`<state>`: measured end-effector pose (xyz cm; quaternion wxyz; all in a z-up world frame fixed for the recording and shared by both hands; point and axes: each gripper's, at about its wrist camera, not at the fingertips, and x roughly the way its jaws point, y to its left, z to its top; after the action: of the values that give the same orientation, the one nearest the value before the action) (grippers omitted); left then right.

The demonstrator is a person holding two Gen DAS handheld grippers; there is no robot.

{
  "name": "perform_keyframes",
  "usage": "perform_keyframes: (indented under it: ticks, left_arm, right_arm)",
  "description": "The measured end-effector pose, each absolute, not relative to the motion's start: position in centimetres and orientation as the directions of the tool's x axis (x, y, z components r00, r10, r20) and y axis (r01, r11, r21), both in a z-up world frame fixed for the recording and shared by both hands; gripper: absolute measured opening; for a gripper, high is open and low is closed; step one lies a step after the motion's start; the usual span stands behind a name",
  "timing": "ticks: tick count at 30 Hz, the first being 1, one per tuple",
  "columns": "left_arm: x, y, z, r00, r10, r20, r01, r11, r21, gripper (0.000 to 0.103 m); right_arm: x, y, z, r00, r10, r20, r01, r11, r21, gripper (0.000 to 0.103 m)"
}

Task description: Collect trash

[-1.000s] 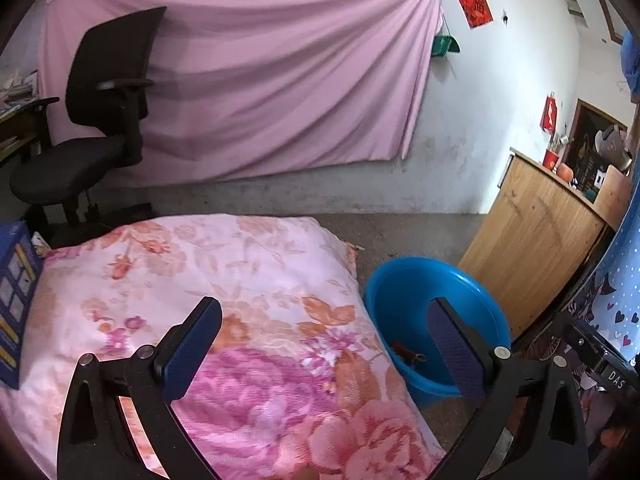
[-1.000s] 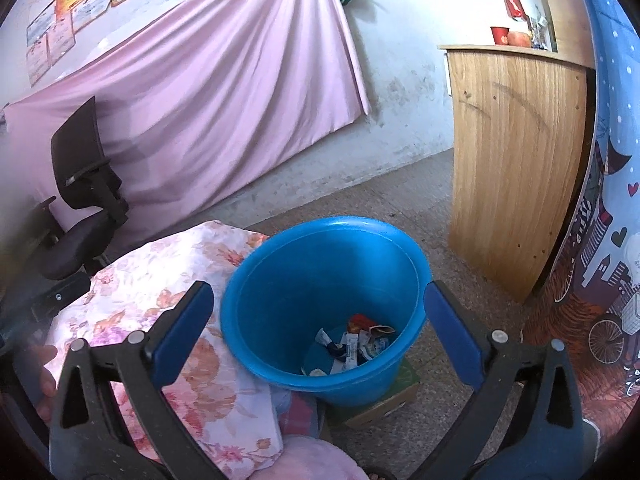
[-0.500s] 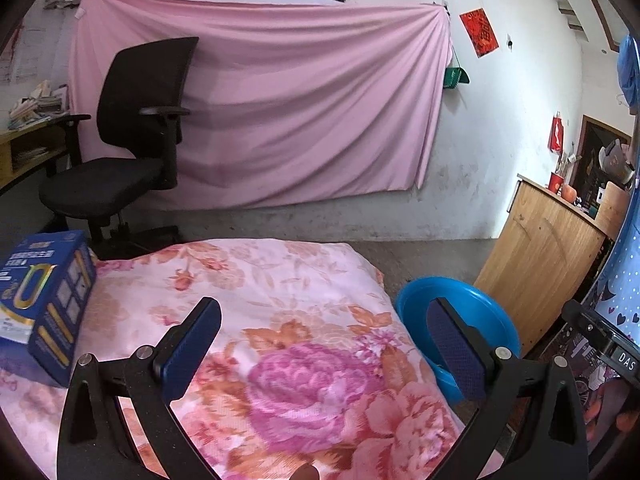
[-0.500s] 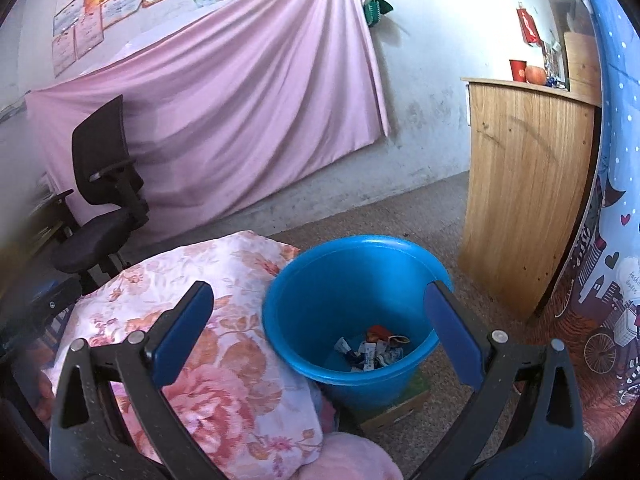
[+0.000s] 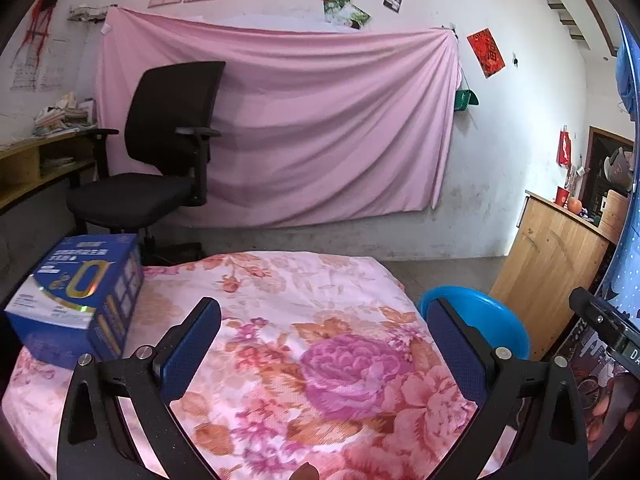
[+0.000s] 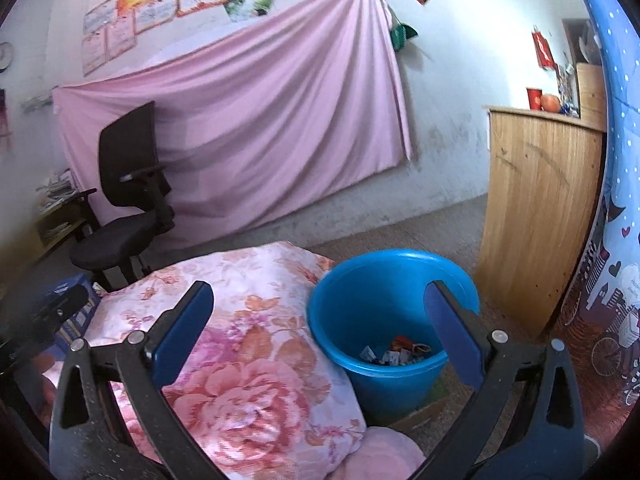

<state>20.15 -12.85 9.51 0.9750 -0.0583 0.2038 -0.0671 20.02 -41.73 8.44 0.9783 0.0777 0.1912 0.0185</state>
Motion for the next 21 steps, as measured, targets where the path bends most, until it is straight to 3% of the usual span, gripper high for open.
perform_keyframes:
  ticks: [15, 21]
  left_arm:
    - [14.7, -11.0, 6.9, 0.942, -0.065, -0.33, 0.034, 0.994, -0.101, 0.101]
    - [13.8, -11.5, 6.1, 0.951, -0.047, -0.304, 0.024, 0.997, -0.08, 0.101]
  right_arm:
    - [14.5, -37.7, 6.8, 0.972, 0.124, -0.201, -0.103, 0.988, 0.112, 0.103]
    - [13.9, -37.6, 5.9, 0.975, 0.137, -0.175, -0.12, 0.987, 0.103, 0.103]
